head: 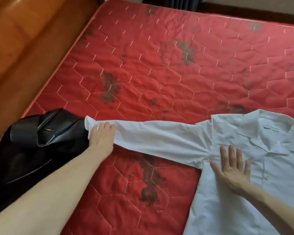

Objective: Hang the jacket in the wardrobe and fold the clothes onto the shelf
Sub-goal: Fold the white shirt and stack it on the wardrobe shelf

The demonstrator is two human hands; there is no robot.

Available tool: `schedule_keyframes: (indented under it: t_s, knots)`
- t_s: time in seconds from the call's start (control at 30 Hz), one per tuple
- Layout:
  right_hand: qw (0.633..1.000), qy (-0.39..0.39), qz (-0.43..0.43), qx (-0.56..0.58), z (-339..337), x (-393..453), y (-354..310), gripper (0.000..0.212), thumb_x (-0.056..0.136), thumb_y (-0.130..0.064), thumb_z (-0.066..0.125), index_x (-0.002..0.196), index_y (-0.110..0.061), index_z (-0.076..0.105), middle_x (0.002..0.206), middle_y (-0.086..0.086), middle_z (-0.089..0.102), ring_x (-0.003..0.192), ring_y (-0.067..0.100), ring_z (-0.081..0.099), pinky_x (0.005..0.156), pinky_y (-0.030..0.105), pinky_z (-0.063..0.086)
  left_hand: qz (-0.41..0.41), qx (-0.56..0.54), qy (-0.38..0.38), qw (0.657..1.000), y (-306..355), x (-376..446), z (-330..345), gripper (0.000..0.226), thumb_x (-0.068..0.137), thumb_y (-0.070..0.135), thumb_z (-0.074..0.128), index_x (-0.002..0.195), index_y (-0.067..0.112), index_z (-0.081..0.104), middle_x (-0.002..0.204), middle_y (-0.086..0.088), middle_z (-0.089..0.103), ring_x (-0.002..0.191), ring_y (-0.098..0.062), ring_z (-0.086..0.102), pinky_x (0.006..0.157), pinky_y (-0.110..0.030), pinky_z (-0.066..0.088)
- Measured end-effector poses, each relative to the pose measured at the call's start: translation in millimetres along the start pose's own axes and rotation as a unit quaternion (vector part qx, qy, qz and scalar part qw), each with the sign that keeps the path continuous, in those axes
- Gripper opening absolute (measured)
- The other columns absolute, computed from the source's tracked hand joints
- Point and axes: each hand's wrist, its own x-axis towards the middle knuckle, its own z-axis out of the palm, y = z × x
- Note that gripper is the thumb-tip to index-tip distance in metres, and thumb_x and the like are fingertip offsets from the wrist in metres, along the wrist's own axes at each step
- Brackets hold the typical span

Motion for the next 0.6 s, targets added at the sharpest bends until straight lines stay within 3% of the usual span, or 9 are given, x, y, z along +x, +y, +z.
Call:
schedule_keyframes:
  t_s: [0.07,0.1,0.17,0.23,0.3,0.4,0.47,0.6]
  knots:
    - [1.0,0.011,0.0,-0.009,2.2,-2.6,-0.7,0.094,0.073,-0.087,-0.005,0.155,-0.047,-0.03,0.153,-0.018,-0.053,0.14,0.008,-0.052,0.124,0.05,-0.018,-0.044,-0.083,-0.025,0.995,13.2,-4.5,7.2,0.056,0.086,0.015,0.059,0.141,0.016,0.044,0.136,-0.005,0.048,0.123,-0.027,0.051,0.103,-0.039,0.04]
    - [0.999,0.048,-0.008,-0.014,4.0,-6.0,-2.8,0.093,0.079,-0.084,-0.001,0.16,-0.043,-0.021,0.164,-0.012,-0.04,0.15,0.014,-0.041,0.125,0.053,-0.013,-0.079,-0.126,-0.02,0.989,19.4,-3.3,5.6,0.048,0.088,0.013,0.055,0.136,0.013,0.049,0.134,-0.007,0.052,0.121,-0.03,0.053,0.102,-0.04,0.04]
    - [0.98,0.193,-0.042,-0.023,7.8,-11.6,-11.9,0.08,0.095,-0.067,0.013,0.167,-0.031,0.011,0.176,0.002,-0.001,0.161,0.023,-0.005,0.125,0.059,0.004,-0.123,-0.197,0.047,0.972,31.1,5.5,4.7,0.036,0.093,0.011,0.049,0.128,0.009,0.058,0.133,-0.012,0.058,0.124,-0.034,0.052,0.105,-0.043,0.039]
    - [0.952,0.287,-0.101,-0.025,7.2,-10.8,-33.7,0.065,0.105,-0.048,0.023,0.164,-0.023,0.029,0.173,0.003,0.019,0.161,0.022,0.012,0.126,0.057,0.013,-0.117,-0.263,0.088,0.954,36.7,16.2,9.6,0.044,0.101,0.016,0.046,0.144,0.01,0.05,0.152,-0.015,0.048,0.144,-0.034,0.038,0.116,-0.047,0.032]
    - [0.935,0.309,-0.165,-0.06,5.6,3.1,-61.5,0.059,0.108,-0.042,0.022,0.163,-0.022,0.031,0.173,0.001,0.02,0.161,0.021,0.013,0.127,0.052,0.013,-0.087,-0.279,0.025,0.956,40.3,23.3,20.5,0.058,0.11,0.036,0.03,0.165,0.021,0.019,0.172,-0.009,0.016,0.16,-0.03,0.009,0.126,-0.05,0.017]
    - [0.949,0.253,-0.17,-0.083,5.7,29.3,-103.6,0.064,0.107,-0.054,0.019,0.166,-0.03,0.018,0.175,0.003,0.009,0.162,0.023,0.002,0.129,0.05,0.004,-0.087,-0.222,-0.041,0.97,39.4,20.5,47.0,0.069,0.104,0.063,0.008,0.162,0.035,-0.018,0.172,-0.001,-0.021,0.159,-0.027,-0.02,0.125,-0.059,-0.003]
    - [0.961,0.225,-0.145,-0.071,14.5,41.2,-122.0,0.07,0.105,-0.061,0.017,0.167,-0.03,0.013,0.176,0.004,0.004,0.162,0.026,-0.003,0.129,0.052,0.004,-0.106,-0.218,-0.015,0.97,32.3,16.0,59.8,0.073,0.102,0.068,0.008,0.161,0.037,-0.021,0.172,-0.004,-0.022,0.158,-0.028,-0.022,0.124,-0.061,-0.006]
    - [0.957,0.253,-0.128,-0.062,26.9,45.1,-127.3,0.072,0.103,-0.06,0.028,0.167,-0.03,0.014,0.176,0.004,0.005,0.162,0.027,-0.002,0.13,0.053,0.005,-0.132,-0.26,0.054,0.955,7.1,17.5,74.1,0.073,0.105,0.058,0.022,0.167,0.025,0.001,0.174,-0.015,-0.003,0.16,-0.032,-0.006,0.128,-0.053,0.002]
